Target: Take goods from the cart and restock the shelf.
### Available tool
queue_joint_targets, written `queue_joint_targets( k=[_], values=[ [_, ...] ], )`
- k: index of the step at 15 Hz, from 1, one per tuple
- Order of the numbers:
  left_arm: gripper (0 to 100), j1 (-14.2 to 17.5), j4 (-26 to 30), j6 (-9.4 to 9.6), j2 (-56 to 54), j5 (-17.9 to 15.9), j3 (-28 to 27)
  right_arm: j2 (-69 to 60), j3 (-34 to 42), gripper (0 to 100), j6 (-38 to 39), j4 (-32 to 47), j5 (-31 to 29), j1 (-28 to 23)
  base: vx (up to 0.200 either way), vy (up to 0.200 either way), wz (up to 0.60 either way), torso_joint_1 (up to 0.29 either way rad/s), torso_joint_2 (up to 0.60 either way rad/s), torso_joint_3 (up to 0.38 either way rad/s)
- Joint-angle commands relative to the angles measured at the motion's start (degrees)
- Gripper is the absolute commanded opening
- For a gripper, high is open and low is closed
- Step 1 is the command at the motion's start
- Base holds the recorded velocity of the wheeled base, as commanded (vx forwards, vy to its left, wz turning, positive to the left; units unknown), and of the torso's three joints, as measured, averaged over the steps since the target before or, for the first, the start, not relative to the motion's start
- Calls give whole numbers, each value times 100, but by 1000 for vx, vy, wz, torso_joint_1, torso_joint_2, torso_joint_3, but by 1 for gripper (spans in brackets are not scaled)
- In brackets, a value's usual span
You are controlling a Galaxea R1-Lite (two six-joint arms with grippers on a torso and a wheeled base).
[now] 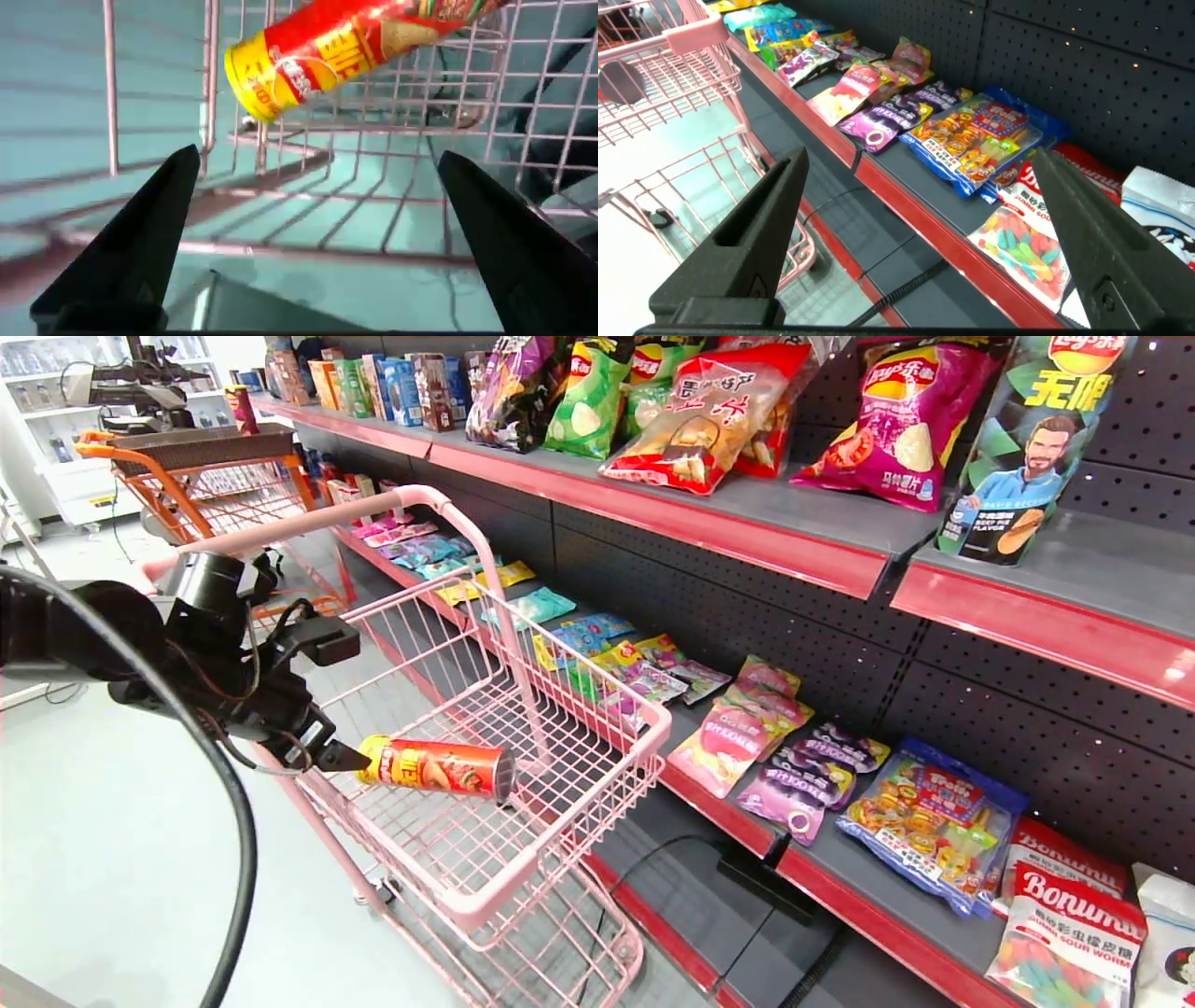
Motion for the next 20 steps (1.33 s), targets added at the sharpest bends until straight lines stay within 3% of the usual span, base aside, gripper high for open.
queue_joint_targets(
  k=[1,3,4,7,9,10,15,18,20],
  values=[
    [100,-46,-1,275,686,-113,-485,0,0,100,-2,0,4,-3,0,0,0,0,0,0],
    [100,-46,-1,275,686,-113,-485,0,0,100,-2,0,4,-3,0,0,0,0,0,0],
    [100,-222,-643,302,976,-315,-345,0,0,100,-2,0,4,-3,0,0,0,0,0,0],
    [100,-292,-643,425,1249,-351,-468,0,0,100,-2,0,4,-3,0,0,0,0,0,0],
    [100,-301,-634,935,1486,-351,-635,0,0,100,-2,-9,4,-3,0,0,0,0,0,0],
    [100,-301,-634,1286,1697,-351,-802,0,0,100,-2,0,4,-3,0,0,0,0,0,0],
    [100,-512,-616,1383,2101,-342,-1074,0,0,100,-2,0,4,-3,0,0,0,0,0,0],
    [100,-565,-502,1770,2286,-342,-1241,0,0,100,-2,0,4,-12,0,0,0,0,0,0],
    [100,-547,-247,2130,2444,-333,-1566,0,0,100,-2,-9,4,-3,0,0,0,0,0,0]
  ],
)
